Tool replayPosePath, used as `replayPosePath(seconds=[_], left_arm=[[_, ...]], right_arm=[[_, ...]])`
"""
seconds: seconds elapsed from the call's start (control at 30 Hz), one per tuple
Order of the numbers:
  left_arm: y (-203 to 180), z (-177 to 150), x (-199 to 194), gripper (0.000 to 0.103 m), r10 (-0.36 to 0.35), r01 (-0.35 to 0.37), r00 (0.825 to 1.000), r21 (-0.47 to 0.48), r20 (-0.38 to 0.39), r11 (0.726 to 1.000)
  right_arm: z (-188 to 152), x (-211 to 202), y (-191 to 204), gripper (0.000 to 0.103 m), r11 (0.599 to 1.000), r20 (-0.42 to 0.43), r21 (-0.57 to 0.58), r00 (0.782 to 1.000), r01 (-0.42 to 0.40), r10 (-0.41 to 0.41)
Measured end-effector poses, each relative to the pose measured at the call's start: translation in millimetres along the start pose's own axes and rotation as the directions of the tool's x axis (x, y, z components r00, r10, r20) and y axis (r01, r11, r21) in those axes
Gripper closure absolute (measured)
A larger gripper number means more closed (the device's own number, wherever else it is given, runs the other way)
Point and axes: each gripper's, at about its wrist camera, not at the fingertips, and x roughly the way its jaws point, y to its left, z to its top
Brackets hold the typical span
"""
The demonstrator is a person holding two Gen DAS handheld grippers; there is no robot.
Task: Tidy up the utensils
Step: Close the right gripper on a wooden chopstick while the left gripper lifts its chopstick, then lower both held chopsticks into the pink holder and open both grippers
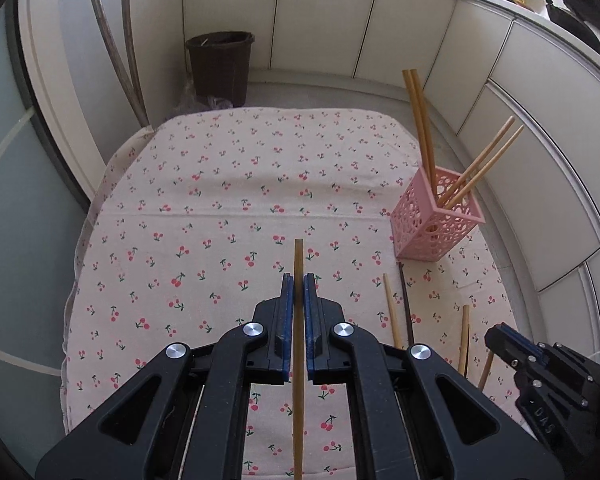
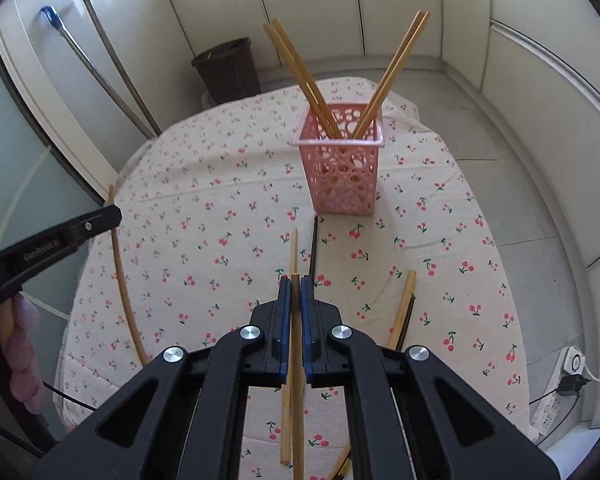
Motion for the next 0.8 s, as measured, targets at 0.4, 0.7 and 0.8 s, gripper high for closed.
replayPosePath(seconds=[0.4, 0.7, 0.8], left_arm=[[-17.7, 17.2, -54.0, 0.099, -0.019, 0.015, 0.991, 0.035, 0.131, 0.999], [-35.2, 66.7, -93.9, 0.099, -0.038, 0.037, 0.956, 0.01, 0.29, 0.999], [-46.7, 86.0, -101.9, 0.099, -0.067, 0.067, 0.942, 0.01, 0.329, 0.998]], right_arm=[[31.6, -87.1, -16.1, 0.098, 0.994, 0.186, 0.031, 0.978, -0.107, 0.099], [73.5, -129.0, -38.4, 0.098, 0.983, 0.315, 0.114, 0.944, -0.142, 0.099], [89.2, -142.1, -52.5, 0.098, 0.974, 0.362, 0.159, 0.928, -0.161, 0.094]])
